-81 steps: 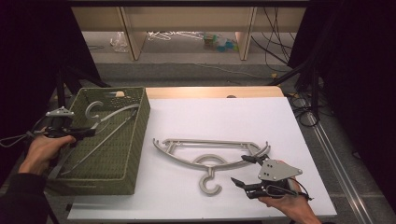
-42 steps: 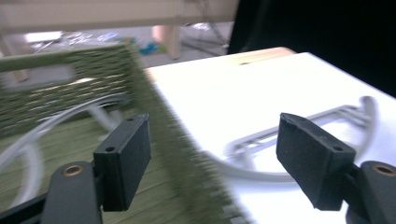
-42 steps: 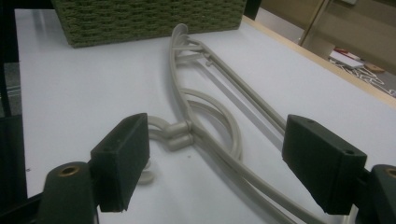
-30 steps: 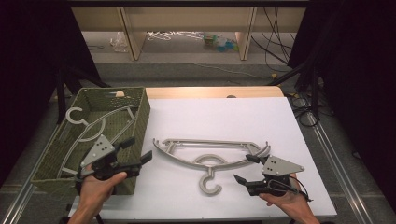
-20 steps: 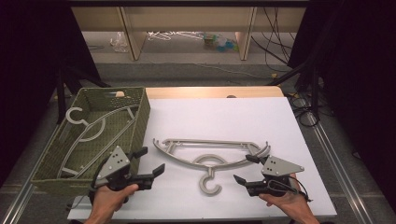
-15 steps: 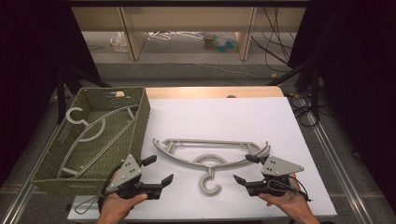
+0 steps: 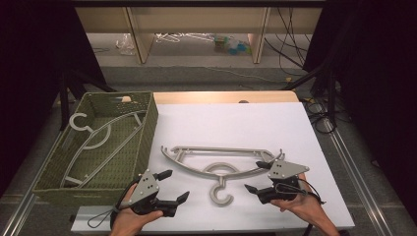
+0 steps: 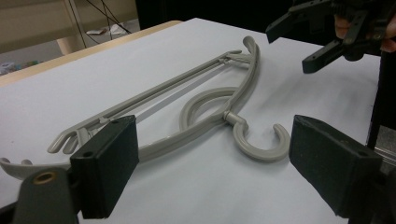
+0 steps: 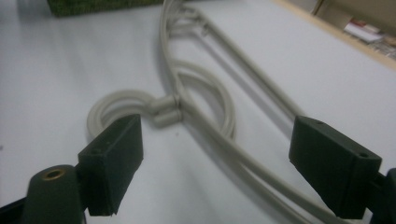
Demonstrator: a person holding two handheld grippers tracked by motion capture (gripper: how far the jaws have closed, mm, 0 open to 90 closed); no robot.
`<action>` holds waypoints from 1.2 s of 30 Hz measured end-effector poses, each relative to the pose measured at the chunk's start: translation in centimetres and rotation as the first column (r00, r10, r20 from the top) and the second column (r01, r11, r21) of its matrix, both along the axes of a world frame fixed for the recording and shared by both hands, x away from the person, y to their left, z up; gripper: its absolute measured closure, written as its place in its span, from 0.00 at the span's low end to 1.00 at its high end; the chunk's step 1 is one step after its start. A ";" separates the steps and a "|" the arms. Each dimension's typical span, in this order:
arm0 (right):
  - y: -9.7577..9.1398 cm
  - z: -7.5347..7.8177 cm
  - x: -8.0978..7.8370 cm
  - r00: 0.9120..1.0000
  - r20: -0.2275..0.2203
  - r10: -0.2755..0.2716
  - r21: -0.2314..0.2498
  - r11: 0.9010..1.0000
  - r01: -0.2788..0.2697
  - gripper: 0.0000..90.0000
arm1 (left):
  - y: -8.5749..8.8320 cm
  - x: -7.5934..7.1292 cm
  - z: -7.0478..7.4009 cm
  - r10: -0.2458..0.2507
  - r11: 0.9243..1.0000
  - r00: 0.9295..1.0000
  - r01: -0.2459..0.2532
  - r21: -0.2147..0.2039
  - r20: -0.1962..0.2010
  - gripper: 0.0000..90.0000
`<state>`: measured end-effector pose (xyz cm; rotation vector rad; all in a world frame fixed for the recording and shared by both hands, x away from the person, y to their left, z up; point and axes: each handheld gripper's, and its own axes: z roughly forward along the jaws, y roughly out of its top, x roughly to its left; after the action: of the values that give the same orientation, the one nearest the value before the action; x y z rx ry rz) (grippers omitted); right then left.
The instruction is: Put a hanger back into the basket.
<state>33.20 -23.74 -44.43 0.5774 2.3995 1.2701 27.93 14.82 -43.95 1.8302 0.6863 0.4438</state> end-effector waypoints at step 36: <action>3.2 -2.8 7.5 0.938 -0.172 0.302 -0.363 0.865 -0.345 0.81 | -0.4 0.2 -0.8 -0.048 0.997 0.998 0.050 0.056 -0.031 0.19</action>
<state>40.75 -20.52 -47.23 0.1280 2.8269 0.8460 28.12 14.38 -44.72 1.9068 0.6530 0.4085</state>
